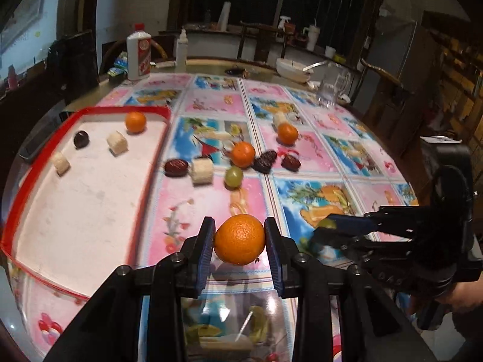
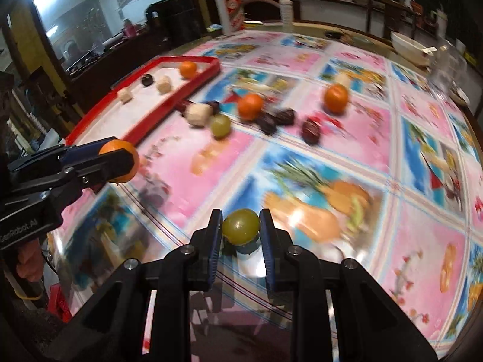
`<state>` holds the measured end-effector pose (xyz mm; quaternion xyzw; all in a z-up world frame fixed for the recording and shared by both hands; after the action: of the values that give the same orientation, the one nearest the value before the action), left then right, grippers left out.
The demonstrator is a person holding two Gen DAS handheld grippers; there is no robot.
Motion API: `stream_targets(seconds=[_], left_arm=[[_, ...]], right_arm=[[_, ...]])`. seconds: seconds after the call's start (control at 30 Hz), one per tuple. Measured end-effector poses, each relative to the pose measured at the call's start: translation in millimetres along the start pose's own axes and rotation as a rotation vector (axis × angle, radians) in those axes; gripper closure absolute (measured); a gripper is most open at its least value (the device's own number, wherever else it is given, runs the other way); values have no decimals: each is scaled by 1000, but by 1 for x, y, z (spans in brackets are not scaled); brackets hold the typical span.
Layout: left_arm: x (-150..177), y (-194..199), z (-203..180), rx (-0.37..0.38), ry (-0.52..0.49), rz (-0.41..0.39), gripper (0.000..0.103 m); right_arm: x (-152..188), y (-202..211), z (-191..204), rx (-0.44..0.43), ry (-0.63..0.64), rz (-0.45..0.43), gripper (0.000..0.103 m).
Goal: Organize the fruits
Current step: 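Lift the green grape and orange and carry them toward the white tray, then lower the grape and orange into the tray and open both tools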
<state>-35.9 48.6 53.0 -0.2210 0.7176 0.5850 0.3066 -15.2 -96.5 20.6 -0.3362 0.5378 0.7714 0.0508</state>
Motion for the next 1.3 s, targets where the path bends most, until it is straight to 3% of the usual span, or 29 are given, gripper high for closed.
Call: stream_targets(seconds=[0.33,0.7,1.0,1.3], left_arm=[[-14,25,55,-59,36,-61,70],[-20,21,150,-223,116,-38,70],[-22,-1,209,-306,192,12,70],[-16,-17,230,-313,212,56,70]], right_arm=[[-48,-21,77,-72,135,-23,76],[-108,-69,144,-136,216,-31,76],[-141,-126,177,-153,208,5,76],[-147,-156,184,-127,218,45,76]])
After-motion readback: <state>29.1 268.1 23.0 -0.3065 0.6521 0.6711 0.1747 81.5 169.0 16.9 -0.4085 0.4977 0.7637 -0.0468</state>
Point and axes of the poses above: each gripper's, at about its wrist camera, not at the fingertips, and y roughly against the way its jaws point, z to its left, x to its underside, the point moved 1 cm from there along -y, roughly the way its jaws point, and after that the axes turned 3 degrees about -y, right-handed, at the moved point
